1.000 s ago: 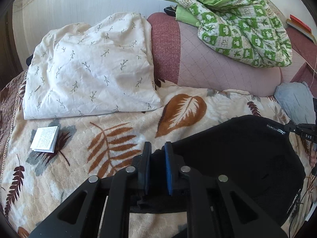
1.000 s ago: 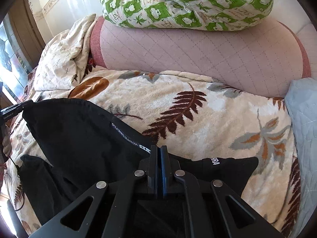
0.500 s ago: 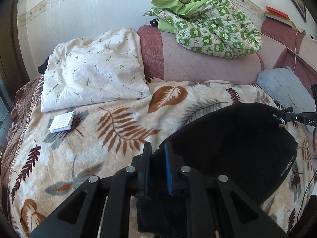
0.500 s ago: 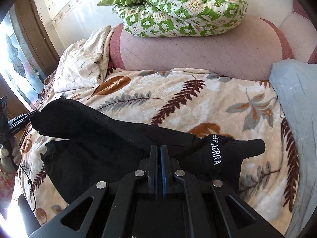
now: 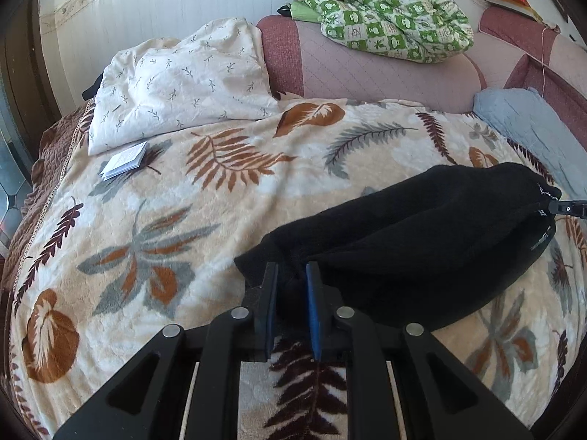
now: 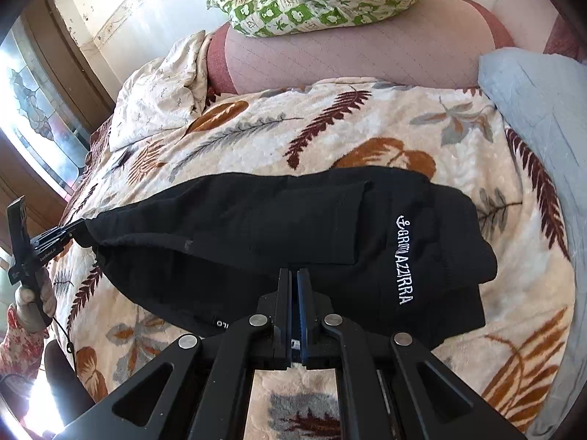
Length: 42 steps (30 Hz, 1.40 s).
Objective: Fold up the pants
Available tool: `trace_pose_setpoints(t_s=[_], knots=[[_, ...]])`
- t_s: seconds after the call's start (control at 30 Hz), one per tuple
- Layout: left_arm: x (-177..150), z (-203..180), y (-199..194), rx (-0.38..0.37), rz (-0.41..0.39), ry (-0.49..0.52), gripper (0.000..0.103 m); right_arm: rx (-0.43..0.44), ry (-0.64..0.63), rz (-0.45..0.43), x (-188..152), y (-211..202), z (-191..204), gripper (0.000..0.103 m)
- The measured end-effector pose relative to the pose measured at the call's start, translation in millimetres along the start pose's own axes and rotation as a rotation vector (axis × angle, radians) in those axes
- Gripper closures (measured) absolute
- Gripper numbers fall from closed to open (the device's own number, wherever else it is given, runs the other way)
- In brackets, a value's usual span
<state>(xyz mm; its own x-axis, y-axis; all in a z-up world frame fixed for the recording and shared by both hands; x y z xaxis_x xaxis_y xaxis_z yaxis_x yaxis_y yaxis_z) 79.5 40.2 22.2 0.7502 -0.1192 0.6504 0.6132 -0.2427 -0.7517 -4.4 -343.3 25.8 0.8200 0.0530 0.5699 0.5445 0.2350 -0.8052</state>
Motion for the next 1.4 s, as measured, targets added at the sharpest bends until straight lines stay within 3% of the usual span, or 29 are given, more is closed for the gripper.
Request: trace_pose_setpoints(t_s=[0.07, 0.13, 0.2, 0.3, 0.53, 0.73, 0.9, 1.1, 1.3, 1.4], knots=[[-5, 3, -1, 0.013, -0.003, 0.006, 0.083, 0.007, 0.013, 0.011, -12, 3, 2, 0.101], [-10, 7, -3, 0.024, -0.002, -0.001, 0.074, 0.011, 0.027, 0.023, -23, 8, 3, 0.101], [-15, 12, -7, 0.038, -0.004, -0.006, 0.058, 0.014, 0.041, 0.035, -32, 13, 3, 0.1], [-22, 23, -15, 0.034, 0.002, -0.032, 0.049, 0.009, 0.088, 0.028, -40, 13, -3, 0.099], [-25, 51, -34, 0.043, 0.001, -0.122, 0.046, -0.031, 0.133, -0.01, -42, -9, -9, 0.098], [1, 55, -26, 0.068, -0.006, -0.22, 0.044, -0.038, 0.095, -0.054, -20, -16, 14, 0.097], [21, 25, 4, 0.082, 0.027, -0.175, 0.043, -0.049, 0.067, -0.011, -2, 20, 42, 0.097], [17, 23, 54, 0.195, 0.153, -0.097, 0.043, -0.067, 0.086, 0.07, -3, 67, 53, 0.097], [20, 37, 76, 0.236, 0.174, -0.079, 0.027, -0.071, 0.034, 0.069, -18, 57, 59, 0.094], [27, 35, 81, 0.24, 0.166, -0.073, 0.026, -0.062, 0.045, 0.072, -27, 46, 57, 0.09]])
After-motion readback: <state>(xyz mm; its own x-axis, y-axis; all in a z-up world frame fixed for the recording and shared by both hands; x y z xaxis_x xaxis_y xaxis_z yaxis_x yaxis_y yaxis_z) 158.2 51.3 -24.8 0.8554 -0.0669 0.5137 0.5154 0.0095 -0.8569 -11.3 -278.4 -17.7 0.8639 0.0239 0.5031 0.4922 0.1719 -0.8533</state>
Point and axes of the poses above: each gripper's, at about its wrist camera, not at the fingertips, and y roughly the way its jaws point, z to its left, x to its top, the point moved 8 cm from there along y, roughly the way its jaws point, and after that the axes turned 12 degrees about -y, right-handed, at the moved point
